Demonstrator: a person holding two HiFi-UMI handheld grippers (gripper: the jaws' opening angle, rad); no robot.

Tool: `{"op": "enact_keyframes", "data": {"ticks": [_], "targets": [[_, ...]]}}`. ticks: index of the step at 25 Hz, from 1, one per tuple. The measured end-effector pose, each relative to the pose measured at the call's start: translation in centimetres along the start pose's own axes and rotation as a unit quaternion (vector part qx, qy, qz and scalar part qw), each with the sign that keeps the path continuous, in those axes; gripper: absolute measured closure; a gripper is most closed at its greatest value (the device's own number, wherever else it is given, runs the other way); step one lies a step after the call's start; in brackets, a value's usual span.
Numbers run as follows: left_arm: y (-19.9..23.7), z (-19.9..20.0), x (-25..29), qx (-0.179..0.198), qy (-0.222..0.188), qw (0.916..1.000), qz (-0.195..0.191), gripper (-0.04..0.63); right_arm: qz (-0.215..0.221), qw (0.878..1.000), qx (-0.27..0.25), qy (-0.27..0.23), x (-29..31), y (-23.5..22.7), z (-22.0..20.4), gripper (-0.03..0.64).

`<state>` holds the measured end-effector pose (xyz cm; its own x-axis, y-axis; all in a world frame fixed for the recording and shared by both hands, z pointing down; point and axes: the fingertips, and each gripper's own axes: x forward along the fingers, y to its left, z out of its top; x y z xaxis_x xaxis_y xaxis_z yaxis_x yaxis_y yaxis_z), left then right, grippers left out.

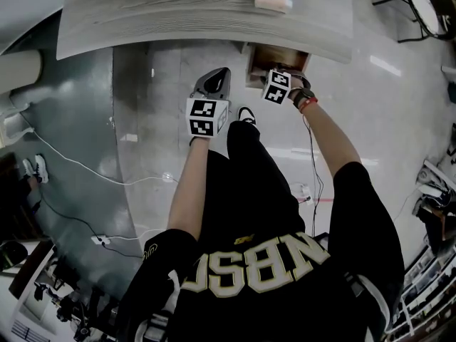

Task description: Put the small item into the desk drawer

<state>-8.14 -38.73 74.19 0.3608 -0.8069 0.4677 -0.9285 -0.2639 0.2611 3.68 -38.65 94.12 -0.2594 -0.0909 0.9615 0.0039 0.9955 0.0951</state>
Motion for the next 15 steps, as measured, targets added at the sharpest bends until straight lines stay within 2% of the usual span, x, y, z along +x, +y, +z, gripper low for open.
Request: {"op": "enact_keyframes", "data": {"ticks": [3,7,10,15], "targets": [[-0.4,0.2,-0.9,0.005,0.0,1.0,-0.004,0.581,0.007,1.0,0.027,-0.004,-1.2,0.4,0.0,0.446],[-1.3,1.5,-2.8,0.002,0.0,0.9999,-0.013,0.581,-0.009,0.994,0.1,-0.033,-5.1,0.5,0.7,0.448],[-2.3,3.2,-4.7,-0.005,-0.004,0.9998,-0.02,0.581,-0.025,0.986,0.153,-0.055,-8.8,0.9,1.0,0.449],[-4.1,6.6,-8.4,0.016,-0.016,0.9992,-0.034,0.581,-0.065,0.968,0.223,-0.097,-15.7,1.6,2.0,0.453]]}}
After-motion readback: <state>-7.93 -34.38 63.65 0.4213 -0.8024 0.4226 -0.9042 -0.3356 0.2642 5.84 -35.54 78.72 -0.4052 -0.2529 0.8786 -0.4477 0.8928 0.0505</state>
